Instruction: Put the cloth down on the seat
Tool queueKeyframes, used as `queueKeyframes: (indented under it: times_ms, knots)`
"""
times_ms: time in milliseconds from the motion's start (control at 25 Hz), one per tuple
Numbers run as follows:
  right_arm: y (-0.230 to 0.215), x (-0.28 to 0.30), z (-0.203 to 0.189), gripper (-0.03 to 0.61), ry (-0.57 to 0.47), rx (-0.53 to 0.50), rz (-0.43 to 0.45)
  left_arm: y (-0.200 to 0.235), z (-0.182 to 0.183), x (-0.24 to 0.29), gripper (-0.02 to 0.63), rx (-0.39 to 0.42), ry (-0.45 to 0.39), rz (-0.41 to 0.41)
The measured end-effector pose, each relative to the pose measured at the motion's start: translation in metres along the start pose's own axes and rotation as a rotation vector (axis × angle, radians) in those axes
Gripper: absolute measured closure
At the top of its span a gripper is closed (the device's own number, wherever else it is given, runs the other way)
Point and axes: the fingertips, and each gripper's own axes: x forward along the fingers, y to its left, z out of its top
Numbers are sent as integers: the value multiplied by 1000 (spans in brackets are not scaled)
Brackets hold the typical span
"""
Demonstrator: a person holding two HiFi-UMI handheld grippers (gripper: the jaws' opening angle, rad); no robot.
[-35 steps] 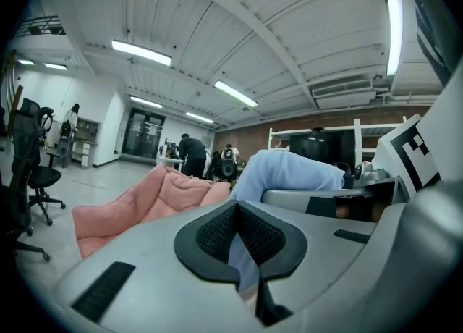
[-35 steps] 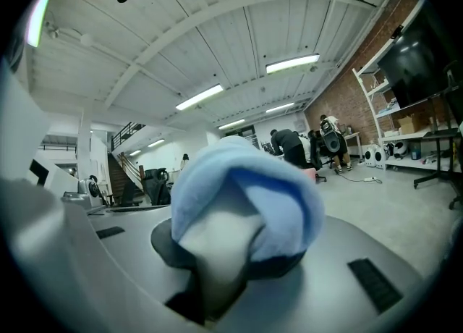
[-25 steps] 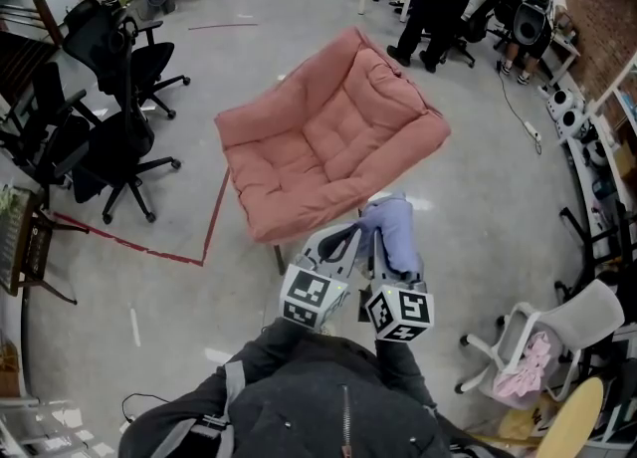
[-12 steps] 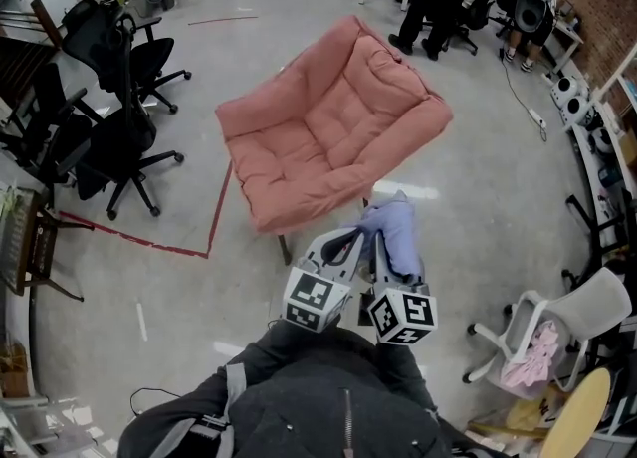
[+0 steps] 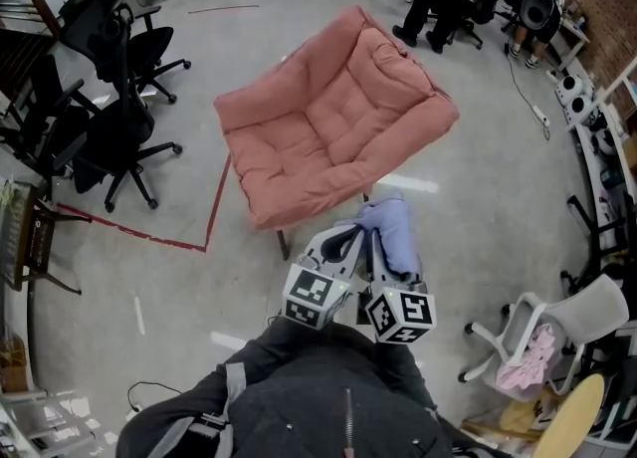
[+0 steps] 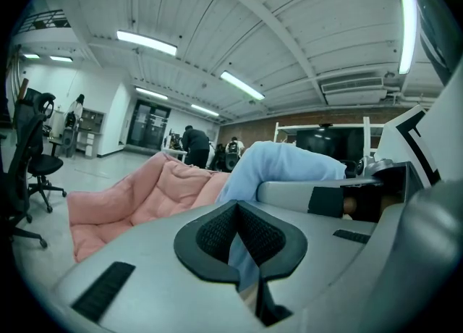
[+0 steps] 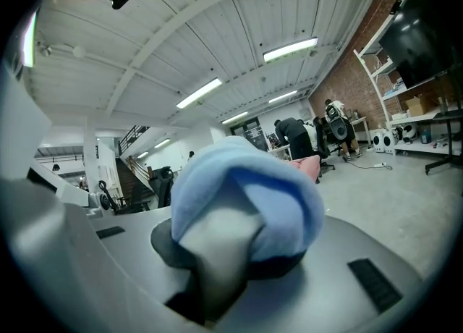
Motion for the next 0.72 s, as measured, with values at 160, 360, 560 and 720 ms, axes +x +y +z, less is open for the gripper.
queueKeyframes:
  times_ms: [160, 360, 560, 720]
  knots:
    - [-8, 22, 7, 465, -6, -10, 3, 14, 6, 16, 607, -1, -5, 7]
    - [-18, 59, 17, 465, 7, -26, 25, 39, 17, 48, 606, -20, -14, 27]
    - [-30, 100, 50, 465, -18, -92, 47, 68, 52, 89, 607, -7, -62, 42]
    - [-43, 134, 73, 465, -30, -109, 53, 88, 75, 121, 607, 1, -75, 38]
